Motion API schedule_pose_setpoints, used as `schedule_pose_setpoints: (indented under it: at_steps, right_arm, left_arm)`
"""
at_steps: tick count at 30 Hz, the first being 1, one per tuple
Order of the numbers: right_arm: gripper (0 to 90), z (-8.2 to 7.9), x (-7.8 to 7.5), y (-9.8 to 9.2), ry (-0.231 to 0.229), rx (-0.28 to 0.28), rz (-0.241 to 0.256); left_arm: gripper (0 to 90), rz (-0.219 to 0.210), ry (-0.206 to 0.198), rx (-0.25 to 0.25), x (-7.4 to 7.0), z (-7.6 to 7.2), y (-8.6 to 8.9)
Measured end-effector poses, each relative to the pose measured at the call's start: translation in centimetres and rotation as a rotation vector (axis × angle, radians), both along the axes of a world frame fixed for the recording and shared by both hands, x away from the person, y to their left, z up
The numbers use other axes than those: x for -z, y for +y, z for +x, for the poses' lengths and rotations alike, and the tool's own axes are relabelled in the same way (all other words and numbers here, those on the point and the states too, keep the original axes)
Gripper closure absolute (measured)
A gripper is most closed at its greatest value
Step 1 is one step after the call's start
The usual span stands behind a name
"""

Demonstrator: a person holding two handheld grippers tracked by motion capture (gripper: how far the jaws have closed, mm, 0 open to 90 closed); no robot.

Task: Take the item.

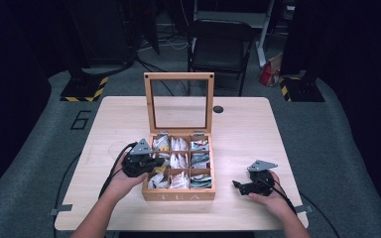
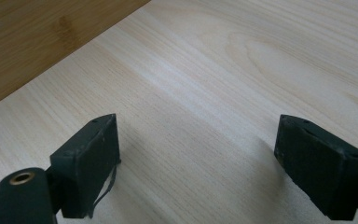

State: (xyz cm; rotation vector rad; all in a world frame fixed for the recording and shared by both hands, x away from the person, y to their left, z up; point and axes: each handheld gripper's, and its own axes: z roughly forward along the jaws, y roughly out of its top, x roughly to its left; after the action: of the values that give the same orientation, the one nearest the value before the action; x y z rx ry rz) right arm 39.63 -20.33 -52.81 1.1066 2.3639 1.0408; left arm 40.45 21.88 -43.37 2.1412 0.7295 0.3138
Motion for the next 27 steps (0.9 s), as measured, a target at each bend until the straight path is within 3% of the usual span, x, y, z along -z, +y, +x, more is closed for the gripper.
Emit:
schedule_pose_setpoints:
  at_steps: [16,27]
  right_arm:
    - [13.3,0.0,0.0,0.0,0.000,0.000,0.000]
    - [13.3,0.0,0.0,0.0,0.001,0.000,0.000]
  left_arm:
    - [89.0,-0.014,-0.013,-0.008,-0.9,0.1,0.3]
    - [89.0,-0.028,-0.038,-0.031,-2.5,0.2,1.3]
